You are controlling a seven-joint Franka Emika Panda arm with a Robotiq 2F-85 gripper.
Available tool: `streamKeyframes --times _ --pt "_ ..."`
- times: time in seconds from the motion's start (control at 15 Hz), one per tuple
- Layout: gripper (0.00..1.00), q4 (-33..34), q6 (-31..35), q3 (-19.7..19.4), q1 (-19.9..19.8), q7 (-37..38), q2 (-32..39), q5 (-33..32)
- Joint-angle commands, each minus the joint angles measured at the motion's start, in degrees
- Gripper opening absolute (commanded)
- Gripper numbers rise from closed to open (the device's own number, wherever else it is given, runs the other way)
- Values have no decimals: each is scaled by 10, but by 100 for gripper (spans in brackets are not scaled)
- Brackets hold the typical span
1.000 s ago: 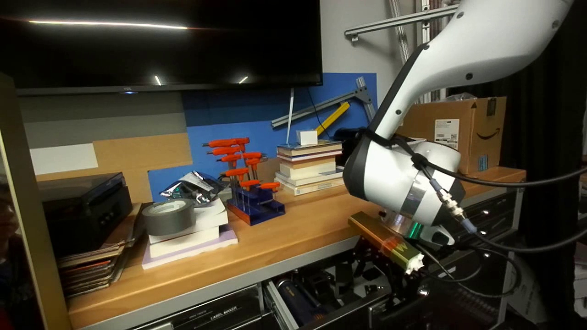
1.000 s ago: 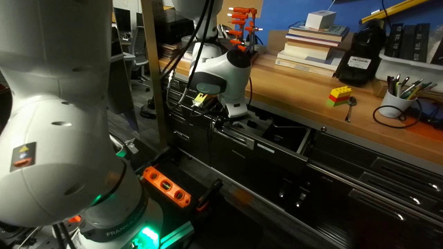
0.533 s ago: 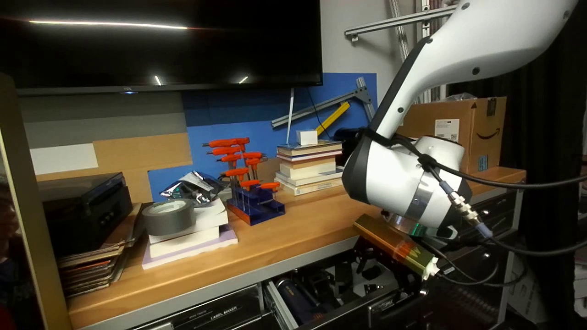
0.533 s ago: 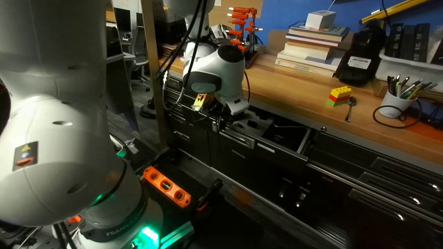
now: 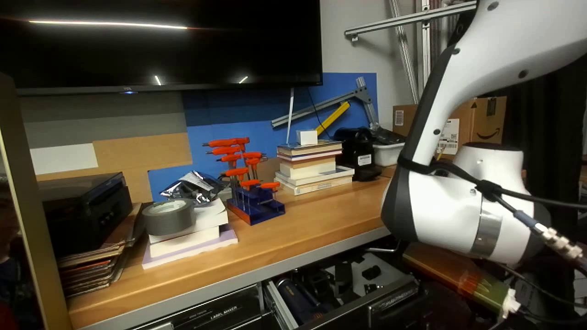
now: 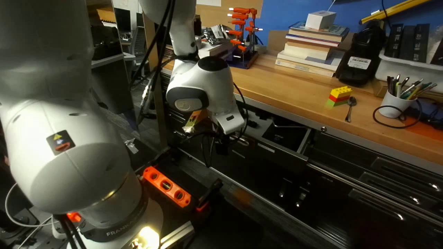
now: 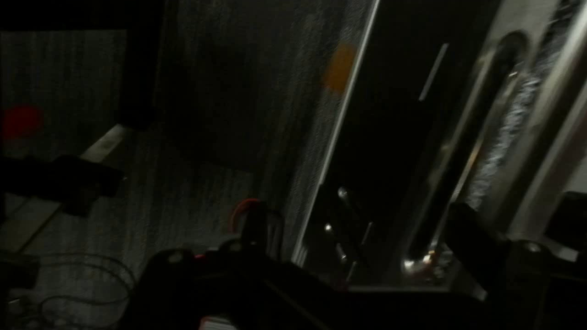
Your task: Put the black objects in the drawer and close it
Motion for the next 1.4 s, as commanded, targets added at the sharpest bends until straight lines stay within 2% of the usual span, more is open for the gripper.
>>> streamKeyframes --times 0.0,0.13,0.27,0.47,0.73,0.8,0.87,1.33 --pt "100 1 32 -111 114 -27 73 68" --pt "100 5 3 -161 167 -32 103 85" --pt "100 7 -30 -198 208 -24 120 75" --pt "100 18 -68 -229 246 -4 111 52" --pt "100 54 -89 -215 238 -7 85 64" --pt "100 62 -85 -191 211 11 85 39" --pt "100 74 -88 -185 207 14 86 36" --pt "100 173 -118 -151 201 58 159 -20"
